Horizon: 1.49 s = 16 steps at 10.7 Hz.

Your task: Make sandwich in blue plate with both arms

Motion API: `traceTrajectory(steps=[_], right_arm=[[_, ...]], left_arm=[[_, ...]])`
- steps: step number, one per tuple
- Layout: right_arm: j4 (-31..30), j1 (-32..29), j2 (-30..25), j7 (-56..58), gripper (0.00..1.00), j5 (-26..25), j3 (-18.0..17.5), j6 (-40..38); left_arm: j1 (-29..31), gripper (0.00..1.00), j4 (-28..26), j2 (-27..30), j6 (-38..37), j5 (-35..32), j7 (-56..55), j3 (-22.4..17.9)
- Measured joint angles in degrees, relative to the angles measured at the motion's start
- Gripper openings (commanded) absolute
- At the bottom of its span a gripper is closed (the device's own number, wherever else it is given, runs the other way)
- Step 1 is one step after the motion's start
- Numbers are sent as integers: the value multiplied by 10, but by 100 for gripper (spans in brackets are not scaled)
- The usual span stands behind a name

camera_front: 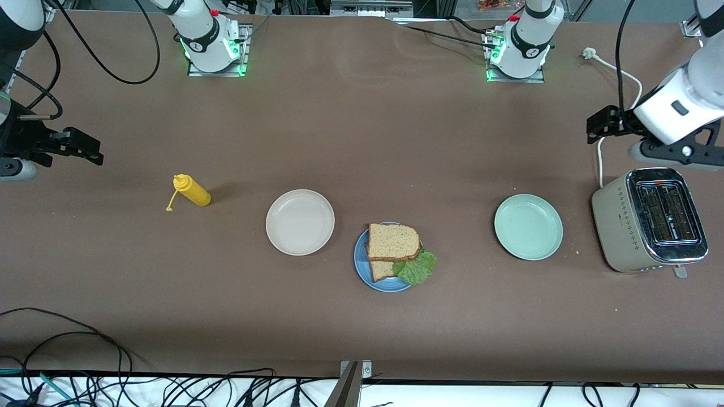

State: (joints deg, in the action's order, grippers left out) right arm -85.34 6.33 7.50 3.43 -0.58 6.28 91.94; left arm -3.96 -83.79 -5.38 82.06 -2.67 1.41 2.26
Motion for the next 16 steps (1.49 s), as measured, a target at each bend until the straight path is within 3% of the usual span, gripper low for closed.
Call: traceTrajectory(steps=[7, 16], right_arm=[[0, 0, 0, -2, 100, 1, 0, 1], [0, 0, 0, -3, 100, 3, 4, 2]], left_arm=[[26, 100, -75, 57, 22, 14, -31, 2], [33, 100, -76, 59, 26, 19, -52, 2]])
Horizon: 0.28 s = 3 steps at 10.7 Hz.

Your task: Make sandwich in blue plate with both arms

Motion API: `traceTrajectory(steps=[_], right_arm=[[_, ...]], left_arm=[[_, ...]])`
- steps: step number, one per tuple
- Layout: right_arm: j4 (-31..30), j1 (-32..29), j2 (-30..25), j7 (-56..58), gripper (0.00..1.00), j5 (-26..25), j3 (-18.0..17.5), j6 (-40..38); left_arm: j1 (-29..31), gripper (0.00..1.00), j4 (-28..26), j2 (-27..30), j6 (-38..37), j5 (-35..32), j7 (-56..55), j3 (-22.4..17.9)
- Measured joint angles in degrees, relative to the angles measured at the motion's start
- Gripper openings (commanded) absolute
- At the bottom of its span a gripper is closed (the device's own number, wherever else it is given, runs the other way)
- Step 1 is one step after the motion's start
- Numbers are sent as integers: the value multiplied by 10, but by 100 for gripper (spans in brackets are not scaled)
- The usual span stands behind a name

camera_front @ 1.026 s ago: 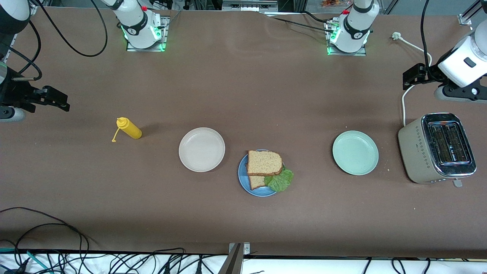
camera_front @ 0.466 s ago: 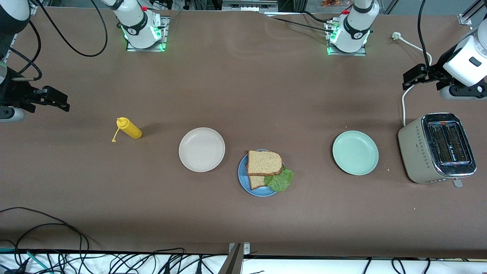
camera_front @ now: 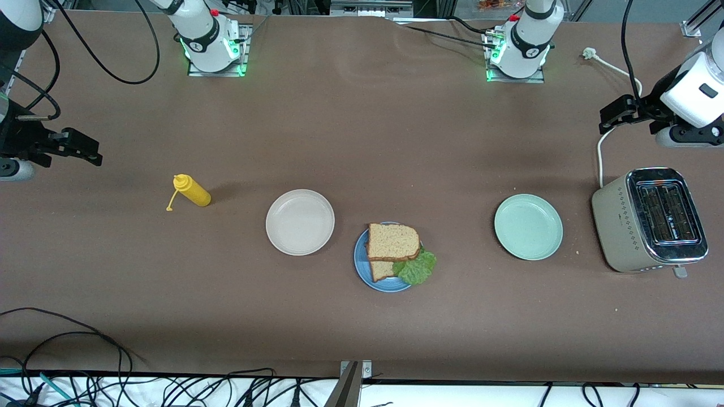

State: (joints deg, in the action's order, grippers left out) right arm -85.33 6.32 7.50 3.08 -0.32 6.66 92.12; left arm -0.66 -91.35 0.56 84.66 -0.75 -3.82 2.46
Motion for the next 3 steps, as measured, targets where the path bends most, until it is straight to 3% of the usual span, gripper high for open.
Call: traceTrajectory(steps=[3], right_arm=[[0, 0, 0, 0, 100, 1, 2, 0]], left_arm=[[0, 100, 3, 0, 0, 0, -1, 0]])
